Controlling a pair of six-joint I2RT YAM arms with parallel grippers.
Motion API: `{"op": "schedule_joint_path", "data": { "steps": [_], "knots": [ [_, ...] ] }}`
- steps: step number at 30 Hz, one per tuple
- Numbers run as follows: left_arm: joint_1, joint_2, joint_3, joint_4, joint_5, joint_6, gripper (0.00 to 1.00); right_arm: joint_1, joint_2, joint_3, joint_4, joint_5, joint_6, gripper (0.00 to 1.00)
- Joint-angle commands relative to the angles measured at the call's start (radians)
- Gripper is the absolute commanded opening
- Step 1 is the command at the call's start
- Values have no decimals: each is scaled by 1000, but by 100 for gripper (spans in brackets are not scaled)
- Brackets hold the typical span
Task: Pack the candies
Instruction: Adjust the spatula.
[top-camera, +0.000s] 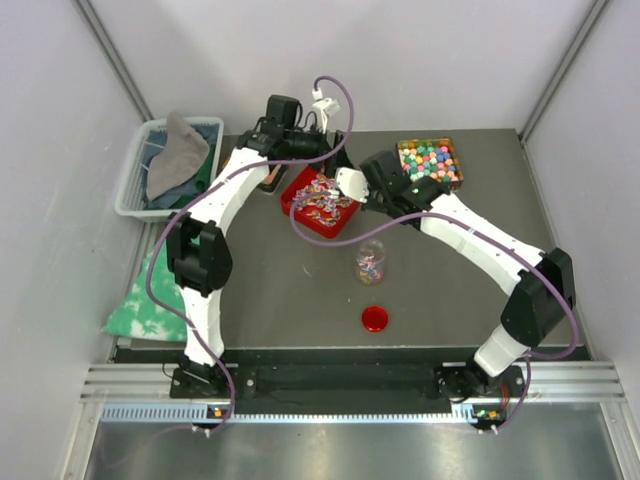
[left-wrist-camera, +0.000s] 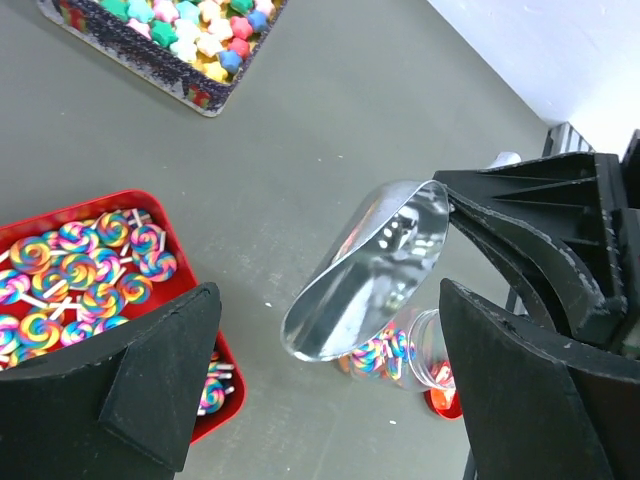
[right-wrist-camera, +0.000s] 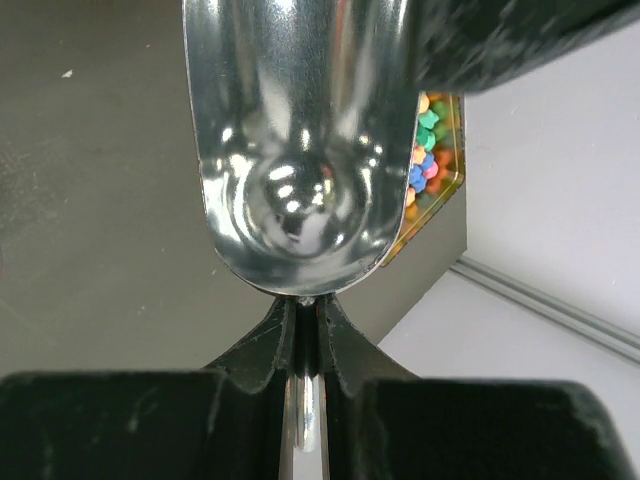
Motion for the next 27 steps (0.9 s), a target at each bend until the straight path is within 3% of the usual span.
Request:
{"op": "schedule_joint_path", "data": {
  "steps": [1,11,27],
  "knots": [
    [-26,8,7,16,-39,25,94,-3,-16,74,58,-5,22,0],
    [-32,33,25,-3,-170,60,95,33,-120,109,1,-13,25,0],
    [-35,45,21,-13,-173,60,95,52,-199,114,-52,-168,94,0]
  ]
}}
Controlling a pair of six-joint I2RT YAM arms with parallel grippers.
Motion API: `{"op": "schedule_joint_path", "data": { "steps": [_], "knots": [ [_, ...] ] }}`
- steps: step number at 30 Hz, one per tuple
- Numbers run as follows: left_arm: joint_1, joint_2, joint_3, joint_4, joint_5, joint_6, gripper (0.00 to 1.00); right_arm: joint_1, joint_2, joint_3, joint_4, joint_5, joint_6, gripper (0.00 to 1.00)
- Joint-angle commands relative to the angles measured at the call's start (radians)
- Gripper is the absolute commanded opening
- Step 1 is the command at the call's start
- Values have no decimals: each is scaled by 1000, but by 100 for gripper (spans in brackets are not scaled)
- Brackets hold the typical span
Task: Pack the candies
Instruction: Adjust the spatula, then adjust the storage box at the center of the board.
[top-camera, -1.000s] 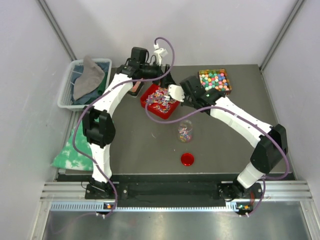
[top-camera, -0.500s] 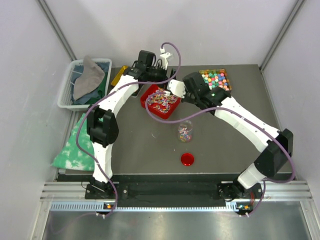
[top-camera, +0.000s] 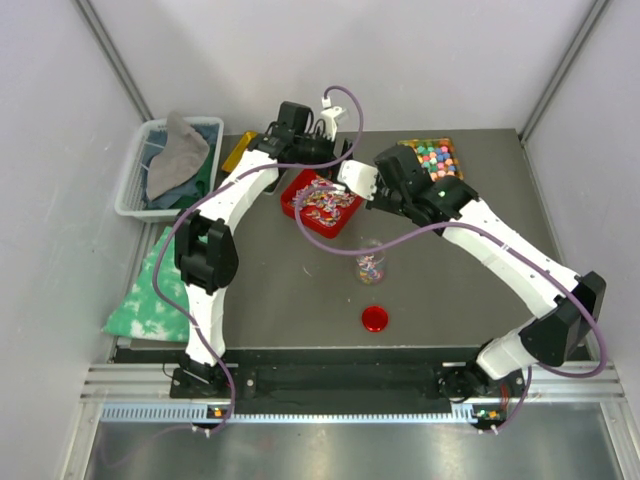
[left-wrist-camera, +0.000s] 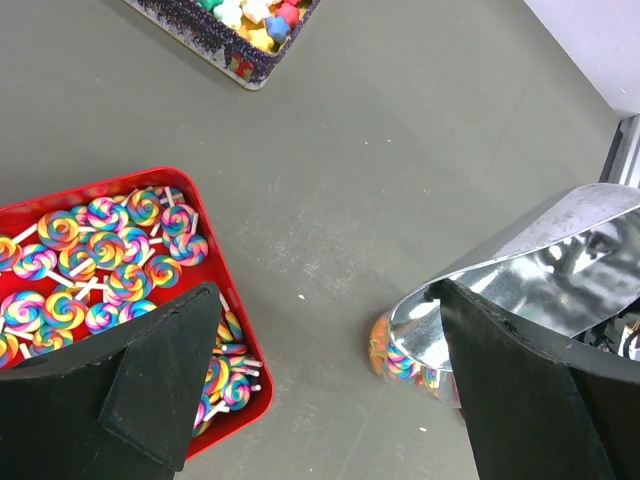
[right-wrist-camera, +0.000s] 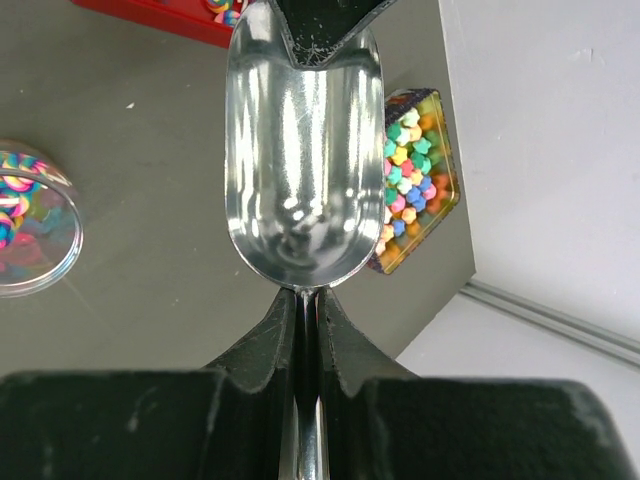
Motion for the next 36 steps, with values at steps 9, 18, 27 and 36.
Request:
{"op": "schedule_joint_path", "data": {
  "steps": [9,18,27,36],
  "knots": [
    [12,-8,17,14,-49,22,95,13,-64,26,77,-46,45,0],
    [139,-35,83,21,-263,74,98,-14,-87,-37,93,40,0,0],
    [141,38,-2,73,-472,223,96,-18,-124,-64,105,68,-2,0],
    [140,138,26,54,-555,288,84,-21,-176,-83,86,57,-8,0]
  ]
}}
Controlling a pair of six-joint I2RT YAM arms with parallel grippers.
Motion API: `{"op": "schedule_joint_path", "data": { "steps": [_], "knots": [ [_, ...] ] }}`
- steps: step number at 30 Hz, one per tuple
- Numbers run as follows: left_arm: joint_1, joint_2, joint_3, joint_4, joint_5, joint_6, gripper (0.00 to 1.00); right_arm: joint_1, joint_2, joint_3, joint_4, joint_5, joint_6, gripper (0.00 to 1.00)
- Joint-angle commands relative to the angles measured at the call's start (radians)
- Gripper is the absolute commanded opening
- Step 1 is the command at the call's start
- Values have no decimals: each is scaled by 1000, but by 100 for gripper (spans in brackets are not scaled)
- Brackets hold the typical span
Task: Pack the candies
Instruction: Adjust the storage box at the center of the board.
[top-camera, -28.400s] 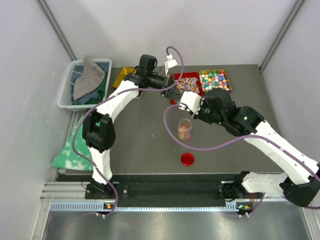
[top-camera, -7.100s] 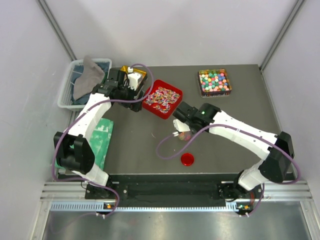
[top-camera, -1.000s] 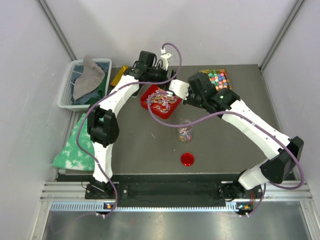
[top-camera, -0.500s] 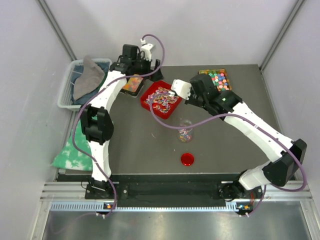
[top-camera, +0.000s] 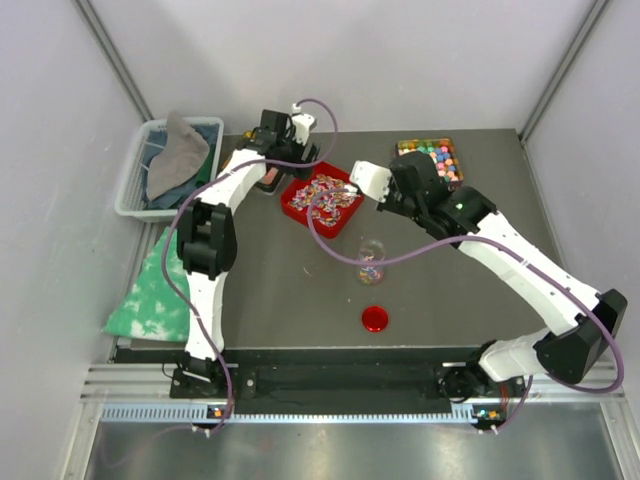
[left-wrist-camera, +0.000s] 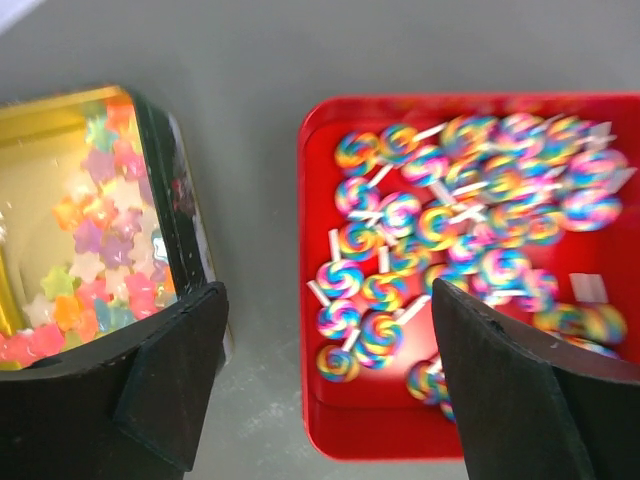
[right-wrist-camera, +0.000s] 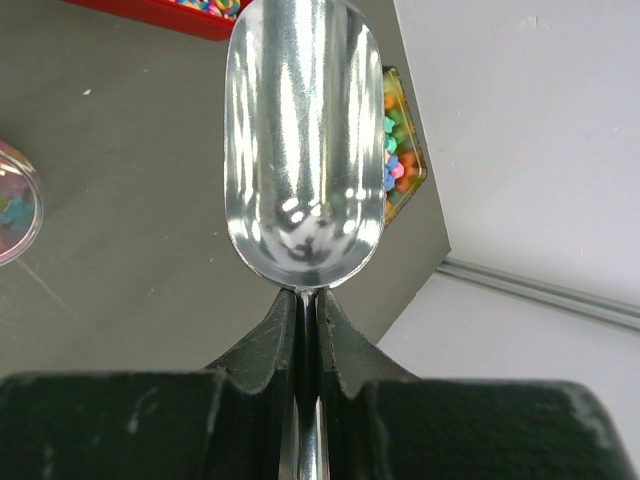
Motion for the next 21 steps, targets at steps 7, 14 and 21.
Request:
{"op": "schedule_joint_path", "data": {
  "steps": [7,14,21],
  "knots": [
    [3,45,-15,47,-99,65,78,-9,-83,1,15,-14,1,0],
    [-1,79,-12,29,-73,83,69,-9,-84,0,10,-19,1,0],
    [-12,109,-11,18,-57,92,57,-8,-80,1,10,-23,4,0]
  ]
}}
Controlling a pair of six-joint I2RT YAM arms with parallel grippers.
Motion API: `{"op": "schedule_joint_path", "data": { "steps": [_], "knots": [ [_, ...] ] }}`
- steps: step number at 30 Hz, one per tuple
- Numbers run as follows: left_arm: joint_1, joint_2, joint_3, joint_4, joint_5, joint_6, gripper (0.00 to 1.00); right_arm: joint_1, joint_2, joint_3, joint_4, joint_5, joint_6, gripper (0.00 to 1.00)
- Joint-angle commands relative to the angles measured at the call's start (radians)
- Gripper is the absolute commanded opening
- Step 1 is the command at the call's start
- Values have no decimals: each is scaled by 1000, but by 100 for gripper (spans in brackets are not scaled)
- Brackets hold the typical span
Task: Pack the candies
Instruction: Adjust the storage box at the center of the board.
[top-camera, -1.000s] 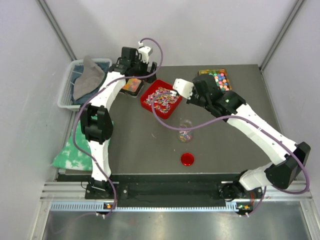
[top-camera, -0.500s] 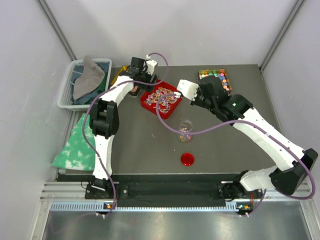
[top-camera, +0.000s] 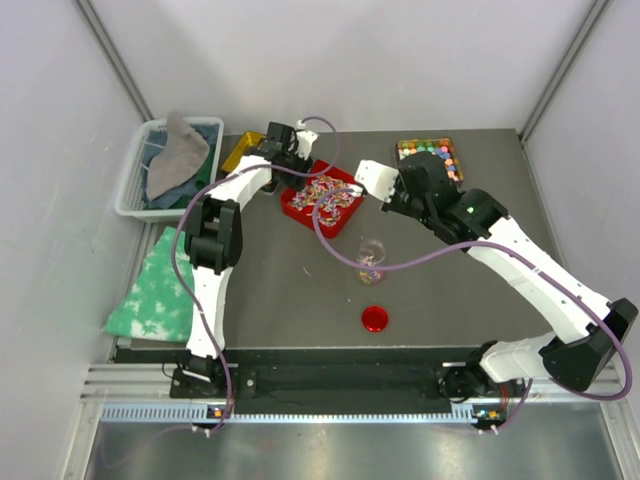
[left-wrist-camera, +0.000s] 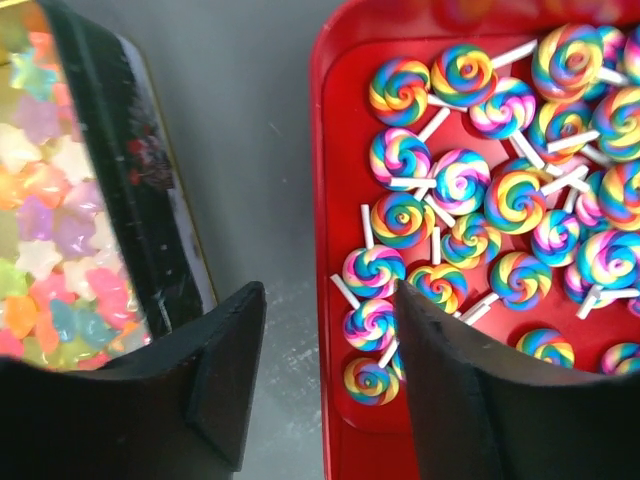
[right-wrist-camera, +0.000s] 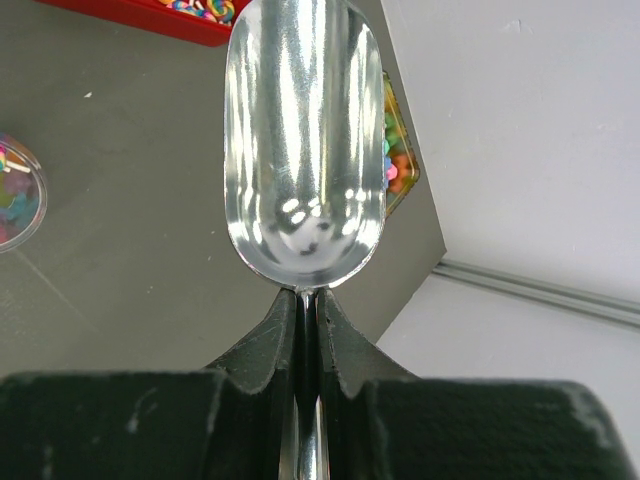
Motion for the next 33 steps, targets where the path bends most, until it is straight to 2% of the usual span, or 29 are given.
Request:
{"op": "schedule_joint_path", "data": {
  "steps": [1,3,4,6,7,12,14,20,23,29,33],
  "knots": [
    [-10,13,4,19,18,22,52,-6,-28,1,26,-11,4,0],
    [-16,22,10,17,18,25,42,-5,-28,-1,27,-12,5,0],
    [-17,30,18,13,15,29,29,-3,-27,-1,26,-13,5,0],
    [-19,36,24,13,19,30,22,-5,-25,-1,27,-11,5,0],
    [-19,39,27,13,21,29,14,-5,-24,1,26,-9,5,0],
    [-22,45,44,2,39,36,10,-3,-20,2,23,-9,5,0],
    [-27,48,44,-6,39,45,0,-3,-20,7,23,-9,4,0],
    [-40,55,17,8,53,61,0,0,-13,8,33,1,4,0],
    [-39,-5,-37,123,90,33,0,0,-11,-1,53,21,-7,0],
    [-39,-229,-186,355,179,-76,0,-8,-2,-45,107,66,-45,0],
    [-39,-303,-174,350,164,-160,0,-14,9,-53,135,83,-51,0]
  ]
}}
